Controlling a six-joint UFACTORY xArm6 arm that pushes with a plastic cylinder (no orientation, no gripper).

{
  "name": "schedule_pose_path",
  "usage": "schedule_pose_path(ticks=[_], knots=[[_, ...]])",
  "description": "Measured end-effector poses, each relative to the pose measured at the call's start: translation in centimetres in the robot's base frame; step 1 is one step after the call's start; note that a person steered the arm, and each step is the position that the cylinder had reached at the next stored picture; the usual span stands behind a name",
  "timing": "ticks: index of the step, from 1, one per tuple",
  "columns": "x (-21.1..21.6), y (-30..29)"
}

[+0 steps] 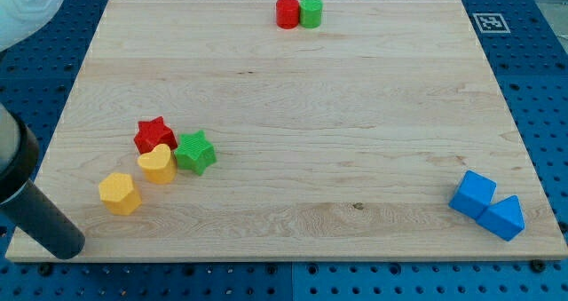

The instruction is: Push the yellow hexagon diagonal to the red star

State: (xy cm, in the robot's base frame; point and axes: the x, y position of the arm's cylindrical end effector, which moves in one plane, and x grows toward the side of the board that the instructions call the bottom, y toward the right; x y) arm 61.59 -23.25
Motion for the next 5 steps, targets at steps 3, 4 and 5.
schedule_pose_path(ticks=[3, 4, 5], knots=[[-3.4, 4.0], [-4.9, 5.2], [-5.9, 5.7]])
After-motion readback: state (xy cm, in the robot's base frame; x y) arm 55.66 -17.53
